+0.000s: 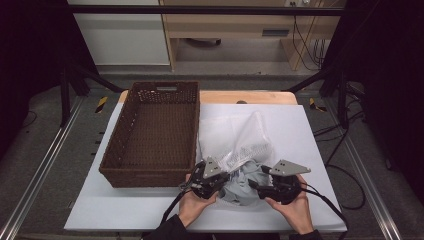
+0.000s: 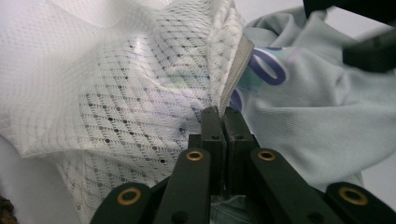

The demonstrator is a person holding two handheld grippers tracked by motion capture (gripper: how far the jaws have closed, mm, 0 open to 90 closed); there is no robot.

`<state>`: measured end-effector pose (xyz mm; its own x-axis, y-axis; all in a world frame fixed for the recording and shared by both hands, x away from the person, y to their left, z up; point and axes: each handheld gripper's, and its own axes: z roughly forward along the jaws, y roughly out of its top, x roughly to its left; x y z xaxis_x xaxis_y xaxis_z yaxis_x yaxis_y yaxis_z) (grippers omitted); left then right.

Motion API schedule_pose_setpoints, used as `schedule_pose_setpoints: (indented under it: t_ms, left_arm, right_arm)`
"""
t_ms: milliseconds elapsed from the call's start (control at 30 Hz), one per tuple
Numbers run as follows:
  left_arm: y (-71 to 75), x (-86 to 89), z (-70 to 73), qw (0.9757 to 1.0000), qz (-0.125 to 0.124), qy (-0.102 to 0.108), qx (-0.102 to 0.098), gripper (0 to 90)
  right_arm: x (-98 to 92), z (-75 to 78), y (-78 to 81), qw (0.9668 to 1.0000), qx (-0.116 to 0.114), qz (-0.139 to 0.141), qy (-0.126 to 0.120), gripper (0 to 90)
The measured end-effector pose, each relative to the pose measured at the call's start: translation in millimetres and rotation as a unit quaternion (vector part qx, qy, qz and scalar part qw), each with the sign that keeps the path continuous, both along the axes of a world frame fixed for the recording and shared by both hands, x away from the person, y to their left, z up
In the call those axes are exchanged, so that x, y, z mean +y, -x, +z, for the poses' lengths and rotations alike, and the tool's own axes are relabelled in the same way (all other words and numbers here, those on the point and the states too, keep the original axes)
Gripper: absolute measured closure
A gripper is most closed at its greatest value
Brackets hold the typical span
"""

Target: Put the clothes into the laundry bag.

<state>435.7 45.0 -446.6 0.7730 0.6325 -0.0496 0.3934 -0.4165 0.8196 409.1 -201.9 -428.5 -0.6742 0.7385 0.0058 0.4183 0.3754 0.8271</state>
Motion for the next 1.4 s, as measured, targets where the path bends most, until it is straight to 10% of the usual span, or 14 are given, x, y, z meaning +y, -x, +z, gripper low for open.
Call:
schedule_pose_setpoints:
  t_ms: [100,433,733,933,1233,1400]
  left_arm:
    - [-0.3,0.9,1.5,1.0000,0.001,0.002,-0.001,88.7]
    - [8.5,-5.8,18.8,0.9993,-0.023,0.025,-0.013,88.8]
    - [14.6,-9.0,24.4,0.9988,-0.041,0.020,-0.017,88.7]
    - [8.1,-10.7,9.3,0.9995,-0.031,-0.007,-0.008,88.7]
    - [4.8,-8.0,9.0,0.9997,-0.024,-0.002,-0.009,88.7]
    - [4.3,-7.4,8.5,0.9997,-0.025,-0.001,-0.008,88.7]
  right_arm:
    - [11.9,-15.8,-3.1,0.9996,0.016,0.010,0.023,31.6]
    - [26.6,-30.4,-22.4,0.9984,0.048,0.008,-0.029,72.9]
    - [26.6,-32.8,-40.6,0.9955,0.021,-0.077,-0.051,77.7]
    - [20.3,-30.0,-44.6,0.9977,0.023,-0.048,-0.043,69.0]
    - [-23.3,35.0,-28.1,0.9959,-0.062,-0.056,-0.035,48.5]
    - [-12.9,49.8,-40.5,0.9955,-0.072,-0.060,-0.015,32.7]
